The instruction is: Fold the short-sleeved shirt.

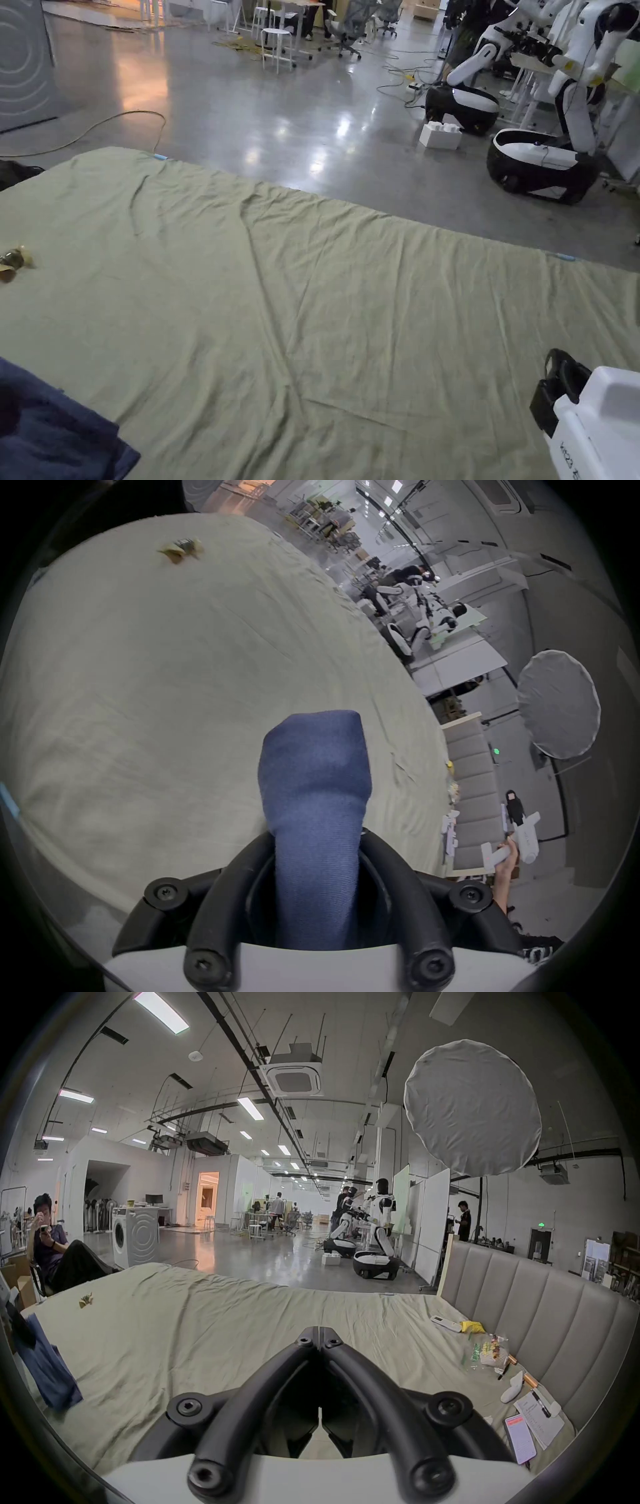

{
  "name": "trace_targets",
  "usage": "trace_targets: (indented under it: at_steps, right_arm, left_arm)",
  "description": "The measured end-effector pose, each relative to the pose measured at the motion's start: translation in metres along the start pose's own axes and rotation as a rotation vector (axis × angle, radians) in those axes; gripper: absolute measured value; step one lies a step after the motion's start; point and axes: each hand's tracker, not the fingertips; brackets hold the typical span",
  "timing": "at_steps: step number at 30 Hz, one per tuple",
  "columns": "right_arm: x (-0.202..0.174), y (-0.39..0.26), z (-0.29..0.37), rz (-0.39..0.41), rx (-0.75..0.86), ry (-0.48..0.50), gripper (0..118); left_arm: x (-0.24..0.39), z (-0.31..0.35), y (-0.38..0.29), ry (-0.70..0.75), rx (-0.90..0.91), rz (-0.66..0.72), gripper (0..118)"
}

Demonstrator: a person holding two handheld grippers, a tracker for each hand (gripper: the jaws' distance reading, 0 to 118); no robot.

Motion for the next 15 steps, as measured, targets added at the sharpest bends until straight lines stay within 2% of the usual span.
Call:
trace_targets:
  at_steps: [3, 7, 9, 11, 15]
  right_arm:
    - [0.001, -0.005, 0.001, 0.009, -0.014, -0.007, 0]
    - [-0.001, -0.013, 0.000, 0.014, -0.030, -0.010, 0]
    - [-0.003, -0.017, -0.001, 0.013, -0.040, -0.008, 0]
    - [-0.006, -0.019, 0.000, 0.011, -0.047, -0.003, 0]
    - [-0.009, -0.024, -0.001, 0.007, -0.059, 0.006, 0]
  left_arm:
    - [0.000, 0.011, 0.009, 0.049, 0.004, -0.031, 21]
    - [0.001, 0.013, 0.019, 0.190, -0.018, -0.081, 24]
    - [0.003, 0.008, 0.019, 0.261, -0.033, -0.087, 33]
    - [0.005, 0.004, 0.018, 0.332, -0.023, -0.108, 49]
    - [0.008, 0.007, 0.021, 0.487, 0.022, -0.132, 58]
